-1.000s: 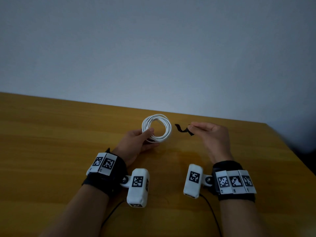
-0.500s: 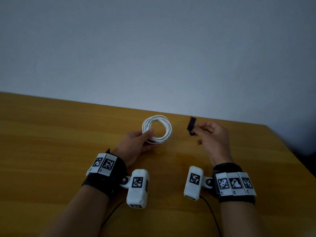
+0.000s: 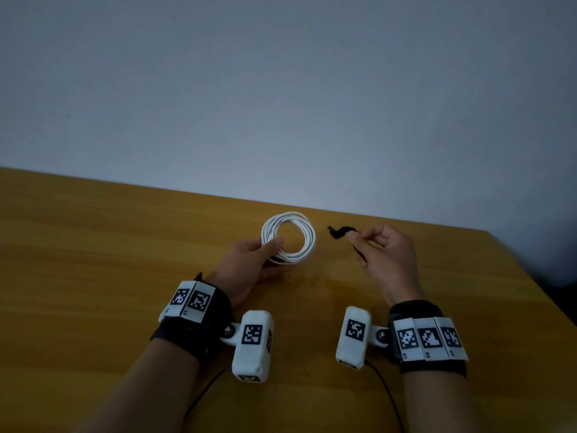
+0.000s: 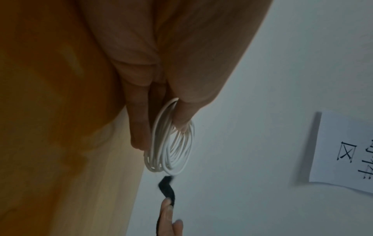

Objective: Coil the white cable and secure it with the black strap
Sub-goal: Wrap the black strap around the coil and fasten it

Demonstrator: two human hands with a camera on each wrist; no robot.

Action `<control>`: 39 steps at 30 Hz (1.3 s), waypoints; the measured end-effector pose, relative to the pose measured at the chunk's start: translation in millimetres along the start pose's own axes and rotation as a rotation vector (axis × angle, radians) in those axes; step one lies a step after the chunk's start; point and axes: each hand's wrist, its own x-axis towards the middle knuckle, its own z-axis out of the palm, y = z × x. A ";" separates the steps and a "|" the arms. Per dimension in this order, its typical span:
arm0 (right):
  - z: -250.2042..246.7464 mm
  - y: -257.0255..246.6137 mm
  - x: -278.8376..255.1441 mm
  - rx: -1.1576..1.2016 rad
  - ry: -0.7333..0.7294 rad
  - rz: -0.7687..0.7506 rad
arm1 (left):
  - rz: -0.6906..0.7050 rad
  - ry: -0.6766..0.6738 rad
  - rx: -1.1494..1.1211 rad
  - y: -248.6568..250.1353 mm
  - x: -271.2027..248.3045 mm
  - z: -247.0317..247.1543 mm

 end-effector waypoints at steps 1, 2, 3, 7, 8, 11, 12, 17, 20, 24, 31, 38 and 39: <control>0.5 -1.1 -0.6 0.008 -0.010 0.005 | 0.000 -0.002 0.002 0.2 -0.3 0.3; 0.7 -2.9 -1.7 0.025 -0.024 0.010 | 0.000 -0.002 0.003 0.4 -0.4 0.7; 0.7 -3.6 -2.2 0.035 -0.046 0.004 | 0.000 -0.002 0.004 0.3 -0.9 0.9; 2.6 -8.9 -5.4 0.082 -0.126 -0.008 | 0.002 -0.008 0.025 0.4 -1.8 0.9; 3.3 -10.2 -6.2 0.102 -0.139 -0.002 | 0.002 -0.010 0.029 0.4 -1.9 0.8; 6.6 -13.7 -8.2 0.127 -0.205 -0.015 | 0.007 -0.021 0.041 0.4 -1.7 0.5; 8.0 -15.1 -9.2 0.123 -0.229 -0.025 | 0.009 -0.026 0.047 0.4 -1.8 0.2; 15.1 -21.6 -14.3 0.069 -0.323 -0.083 | 0.013 -0.057 0.090 -0.7 -2.9 0.0; 18.5 -23.5 -16.0 0.042 -0.343 -0.095 | 0.012 -0.066 0.099 -0.8 -3.4 0.2; 20.6 -23.9 -17.7 0.040 -0.364 -0.085 | 0.018 -0.073 0.121 -1.0 -4.2 0.2; 30.0 -25.8 -22.9 0.095 -0.377 -0.067 | 0.026 -0.085 0.148 -4.0 -2.4 0.3; 32.2 -27.1 -25.6 0.110 -0.426 -0.076 | 0.044 -0.127 0.207 -5.3 -1.3 -2.2; 32.4 -27.9 -26.3 0.116 -0.431 -0.069 | 0.045 -0.134 0.214 -5.5 -1.4 -2.4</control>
